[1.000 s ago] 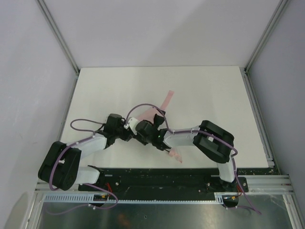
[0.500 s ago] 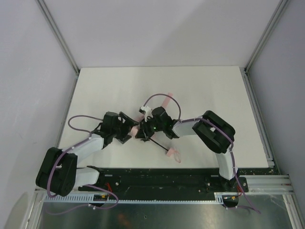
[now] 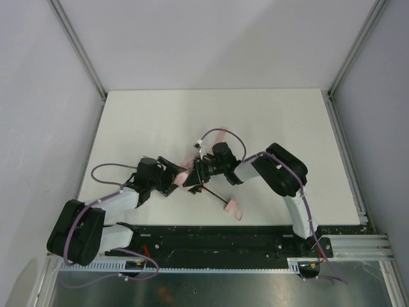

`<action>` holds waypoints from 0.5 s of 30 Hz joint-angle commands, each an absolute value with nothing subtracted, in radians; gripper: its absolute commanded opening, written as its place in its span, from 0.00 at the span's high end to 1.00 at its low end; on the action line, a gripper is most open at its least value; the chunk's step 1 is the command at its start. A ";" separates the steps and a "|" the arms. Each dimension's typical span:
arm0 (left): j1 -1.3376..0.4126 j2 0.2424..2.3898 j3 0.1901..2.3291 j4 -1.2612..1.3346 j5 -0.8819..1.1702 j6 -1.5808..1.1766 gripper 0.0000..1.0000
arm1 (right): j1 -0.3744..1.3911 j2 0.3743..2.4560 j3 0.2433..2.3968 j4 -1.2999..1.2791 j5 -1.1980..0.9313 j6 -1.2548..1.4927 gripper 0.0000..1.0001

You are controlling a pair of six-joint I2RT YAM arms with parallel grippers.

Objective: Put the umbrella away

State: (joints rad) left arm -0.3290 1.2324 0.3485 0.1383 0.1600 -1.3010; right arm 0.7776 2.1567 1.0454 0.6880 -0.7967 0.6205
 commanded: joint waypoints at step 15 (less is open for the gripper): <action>-0.441 1.292 0.297 0.167 -0.103 -1.286 0.83 | 0.736 2.258 1.032 0.468 -0.981 0.705 1.00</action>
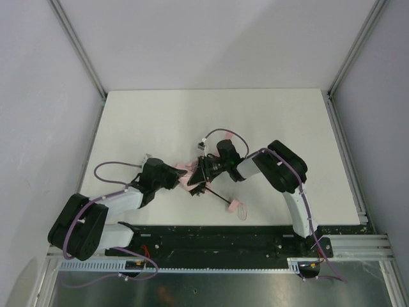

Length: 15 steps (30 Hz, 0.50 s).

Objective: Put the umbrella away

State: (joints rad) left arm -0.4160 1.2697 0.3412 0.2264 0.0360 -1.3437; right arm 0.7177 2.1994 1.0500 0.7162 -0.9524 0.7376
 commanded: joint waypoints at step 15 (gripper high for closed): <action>-0.443 1.340 0.330 0.068 -0.032 -1.348 1.00 | 0.792 1.919 1.190 -0.073 -0.446 0.332 0.19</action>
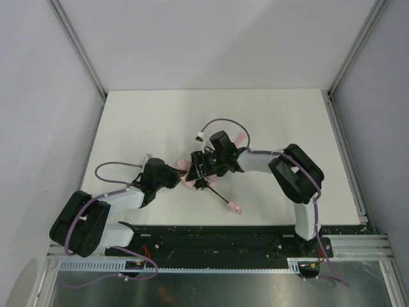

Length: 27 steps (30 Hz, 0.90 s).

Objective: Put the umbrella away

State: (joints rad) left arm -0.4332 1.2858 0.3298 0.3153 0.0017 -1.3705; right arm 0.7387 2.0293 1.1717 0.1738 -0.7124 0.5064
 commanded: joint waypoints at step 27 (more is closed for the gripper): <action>-0.422 1.288 0.377 0.008 0.032 -1.329 0.35 | 0.973 2.093 1.124 -0.036 -0.074 0.214 0.74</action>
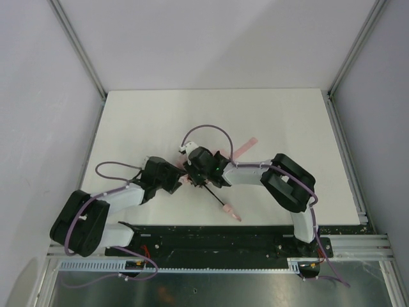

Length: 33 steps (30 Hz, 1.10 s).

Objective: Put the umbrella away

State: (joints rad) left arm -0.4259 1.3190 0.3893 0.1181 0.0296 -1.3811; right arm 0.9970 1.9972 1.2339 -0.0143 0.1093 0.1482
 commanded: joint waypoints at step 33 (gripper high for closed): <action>-0.426 1.513 0.399 0.120 -0.094 -1.312 0.27 | 0.764 2.113 1.049 0.476 -1.027 0.406 1.00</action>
State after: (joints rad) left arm -0.4187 1.4136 0.4381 0.2165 0.0441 -1.3628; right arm 0.7460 2.0781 1.0710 0.4564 -0.8330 0.3790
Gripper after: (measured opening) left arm 0.791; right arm 0.293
